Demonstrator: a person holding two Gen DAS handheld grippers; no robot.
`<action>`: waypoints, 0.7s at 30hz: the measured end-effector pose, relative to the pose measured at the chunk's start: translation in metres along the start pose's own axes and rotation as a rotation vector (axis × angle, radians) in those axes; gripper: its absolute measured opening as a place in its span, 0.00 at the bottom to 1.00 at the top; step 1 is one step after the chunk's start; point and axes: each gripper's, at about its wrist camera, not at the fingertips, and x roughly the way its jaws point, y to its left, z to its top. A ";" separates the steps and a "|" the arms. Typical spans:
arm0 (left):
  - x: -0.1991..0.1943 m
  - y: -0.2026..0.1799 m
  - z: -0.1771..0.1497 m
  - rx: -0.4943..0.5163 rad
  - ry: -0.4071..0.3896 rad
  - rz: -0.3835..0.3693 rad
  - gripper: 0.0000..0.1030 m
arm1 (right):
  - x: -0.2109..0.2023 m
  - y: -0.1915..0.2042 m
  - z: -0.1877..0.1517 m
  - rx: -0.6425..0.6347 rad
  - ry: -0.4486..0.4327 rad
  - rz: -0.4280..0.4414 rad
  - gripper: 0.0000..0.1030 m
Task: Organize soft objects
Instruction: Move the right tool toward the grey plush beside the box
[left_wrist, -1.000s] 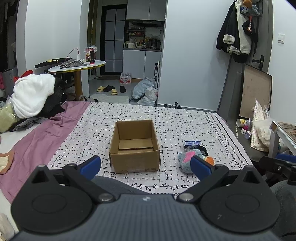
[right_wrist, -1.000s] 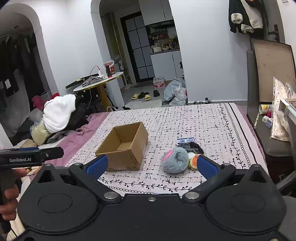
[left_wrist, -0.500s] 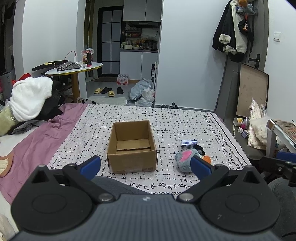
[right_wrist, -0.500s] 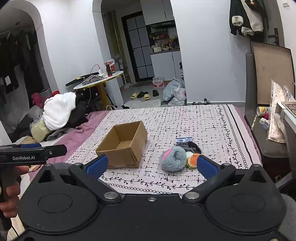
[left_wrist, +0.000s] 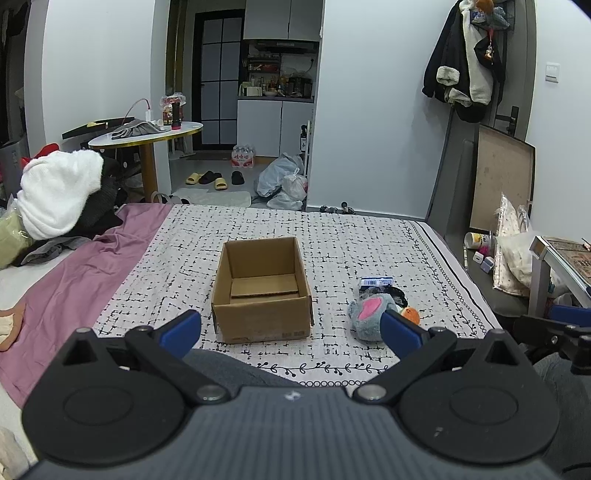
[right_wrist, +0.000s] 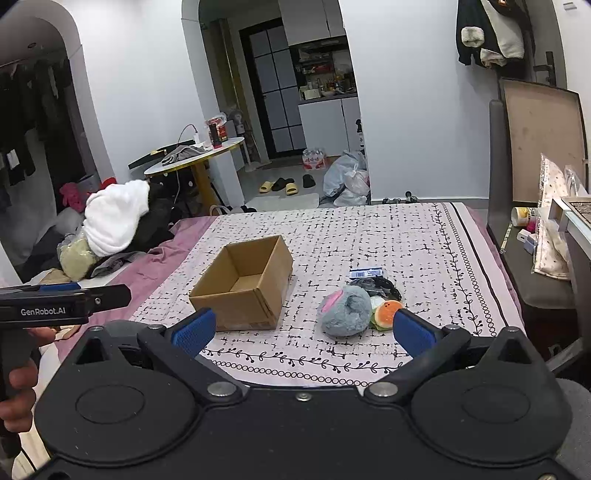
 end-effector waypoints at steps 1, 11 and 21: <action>0.000 0.000 0.000 -0.001 0.002 -0.002 0.99 | 0.000 0.000 0.000 0.000 0.000 -0.002 1.00; 0.002 -0.001 -0.002 -0.002 0.006 -0.015 0.99 | 0.000 -0.004 -0.001 0.010 -0.004 -0.024 1.00; 0.006 -0.002 0.004 0.002 0.007 -0.030 0.99 | 0.002 -0.005 0.001 0.023 -0.016 -0.058 1.00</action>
